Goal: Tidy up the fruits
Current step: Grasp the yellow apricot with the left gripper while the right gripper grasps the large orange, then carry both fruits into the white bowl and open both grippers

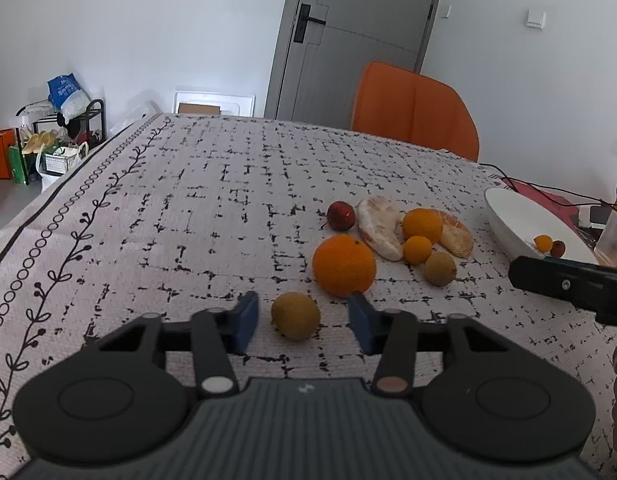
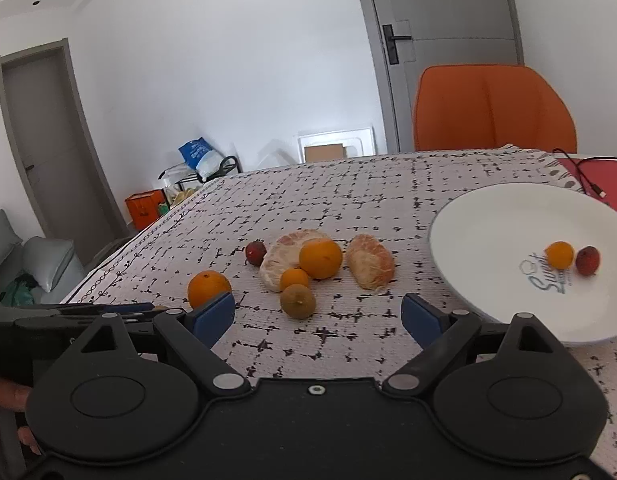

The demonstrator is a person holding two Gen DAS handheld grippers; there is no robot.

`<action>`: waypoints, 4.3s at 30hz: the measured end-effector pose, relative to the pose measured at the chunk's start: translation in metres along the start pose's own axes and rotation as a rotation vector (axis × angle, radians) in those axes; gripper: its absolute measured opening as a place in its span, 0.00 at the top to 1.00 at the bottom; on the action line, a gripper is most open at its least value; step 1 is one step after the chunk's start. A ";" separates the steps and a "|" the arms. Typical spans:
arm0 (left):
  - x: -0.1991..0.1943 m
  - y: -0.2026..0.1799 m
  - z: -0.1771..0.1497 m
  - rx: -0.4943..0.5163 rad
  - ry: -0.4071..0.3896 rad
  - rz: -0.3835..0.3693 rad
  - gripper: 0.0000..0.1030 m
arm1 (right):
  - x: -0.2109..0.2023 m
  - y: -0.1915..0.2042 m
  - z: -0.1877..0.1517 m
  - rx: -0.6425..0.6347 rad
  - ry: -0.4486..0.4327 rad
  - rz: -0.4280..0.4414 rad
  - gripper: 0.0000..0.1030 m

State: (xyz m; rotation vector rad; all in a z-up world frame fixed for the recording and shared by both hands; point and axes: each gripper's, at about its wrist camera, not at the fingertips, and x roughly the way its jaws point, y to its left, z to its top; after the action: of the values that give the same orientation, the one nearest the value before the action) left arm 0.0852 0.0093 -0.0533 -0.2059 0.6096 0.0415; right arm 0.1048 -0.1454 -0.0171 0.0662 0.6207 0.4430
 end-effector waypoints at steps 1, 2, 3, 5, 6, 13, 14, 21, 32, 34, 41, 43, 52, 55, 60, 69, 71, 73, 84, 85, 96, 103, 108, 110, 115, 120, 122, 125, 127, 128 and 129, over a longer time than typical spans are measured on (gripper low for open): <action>0.001 0.001 -0.001 -0.005 0.000 0.003 0.71 | 0.003 0.001 0.001 -0.001 0.005 0.003 0.14; 0.001 0.002 0.000 -0.009 -0.001 0.007 0.76 | 0.006 0.002 0.001 -0.002 0.011 0.004 0.16; 0.001 0.004 0.001 -0.016 -0.001 0.001 0.76 | 0.009 0.004 0.002 -0.004 0.017 0.005 0.16; -0.001 0.009 0.002 -0.029 -0.003 -0.009 0.76 | 0.013 0.007 0.004 -0.003 0.025 0.011 0.17; -0.002 0.010 0.003 -0.028 -0.010 -0.004 0.76 | 0.015 0.009 0.005 -0.005 0.025 0.019 0.18; -0.009 0.025 0.007 -0.043 -0.031 0.019 0.76 | 0.028 0.028 0.010 -0.034 0.038 0.062 0.21; -0.010 0.027 0.008 -0.047 -0.033 0.025 0.76 | 0.029 0.029 0.011 -0.036 0.040 0.068 0.22; -0.017 0.044 0.010 -0.068 -0.049 0.052 0.76 | 0.043 0.047 0.012 -0.062 0.066 0.110 0.29; -0.027 0.066 0.015 -0.099 -0.066 0.084 0.76 | 0.070 0.073 0.013 -0.096 0.106 0.150 0.33; -0.027 0.069 0.016 -0.105 -0.068 0.085 0.76 | 0.076 0.075 0.012 -0.100 0.114 0.146 0.34; -0.023 0.068 0.017 -0.107 -0.062 0.072 0.76 | 0.083 0.076 0.010 -0.097 0.151 0.137 0.65; -0.021 0.063 0.019 -0.100 -0.061 0.062 0.76 | 0.075 0.073 0.011 -0.102 0.136 0.129 0.65; -0.015 0.028 0.026 -0.032 -0.066 0.001 0.76 | 0.043 0.045 0.015 -0.054 0.070 0.076 0.65; -0.013 0.017 0.027 -0.016 -0.067 -0.012 0.76 | 0.032 0.036 0.016 -0.047 0.045 0.060 0.65; -0.011 -0.001 0.030 0.011 -0.067 -0.035 0.76 | 0.019 0.022 0.018 -0.029 0.017 0.030 0.65; -0.005 -0.030 0.035 0.058 -0.075 -0.073 0.76 | 0.001 -0.008 0.017 0.014 -0.022 -0.033 0.65; -0.004 -0.036 0.036 0.068 -0.077 -0.082 0.76 | -0.002 -0.015 0.015 0.024 -0.027 -0.045 0.65; -0.002 -0.042 0.036 0.076 -0.077 -0.091 0.76 | -0.006 -0.021 0.014 0.034 -0.033 -0.058 0.65; 0.006 -0.074 0.041 0.124 -0.082 -0.135 0.76 | -0.023 -0.056 0.008 0.087 -0.061 -0.121 0.65; 0.007 -0.077 0.042 0.129 -0.082 -0.138 0.76 | -0.024 -0.059 0.007 0.093 -0.063 -0.127 0.65; 0.020 -0.108 0.045 0.179 -0.078 -0.173 0.76 | -0.035 -0.093 -0.002 0.155 -0.074 -0.182 0.65; 0.027 -0.127 0.047 0.209 -0.074 -0.204 0.76 | -0.039 -0.113 -0.007 0.198 -0.074 -0.224 0.62; 0.033 -0.141 0.049 0.233 -0.071 -0.230 0.76 | -0.048 -0.120 -0.008 0.205 -0.102 -0.234 0.60; 0.034 -0.147 0.048 0.241 -0.070 -0.240 0.76 | -0.051 -0.121 -0.009 0.205 -0.105 -0.238 0.60; 0.038 -0.160 0.049 0.262 -0.067 -0.261 0.76 | -0.057 -0.126 -0.012 0.215 -0.107 -0.243 0.60; 0.043 -0.175 0.051 0.301 -0.067 -0.281 0.76 | -0.064 -0.128 -0.014 0.225 -0.114 -0.240 0.59; 0.045 -0.180 0.053 0.309 -0.070 -0.290 0.76 | -0.067 -0.130 -0.014 0.232 -0.120 -0.234 0.59; 0.048 -0.188 0.056 0.315 -0.073 -0.304 0.76 | -0.070 -0.131 -0.014 0.226 -0.122 -0.246 0.58; 0.049 -0.192 0.058 0.322 -0.077 -0.313 0.76 | -0.071 -0.131 -0.014 0.229 -0.122 -0.246 0.58; 0.049 -0.195 0.059 0.326 -0.080 -0.319 0.76 | -0.071 -0.131 -0.014 0.230 -0.123 -0.246 0.58; 0.048 -0.198 0.060 0.331 -0.085 -0.323 0.76 | -0.072 -0.131 -0.015 0.230 -0.123 -0.247 0.58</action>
State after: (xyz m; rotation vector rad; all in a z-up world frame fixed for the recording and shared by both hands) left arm 0.1783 -0.1730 0.0025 0.0199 0.4844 -0.3593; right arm 0.0947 -0.2952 -0.0149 0.2316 0.5486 0.1261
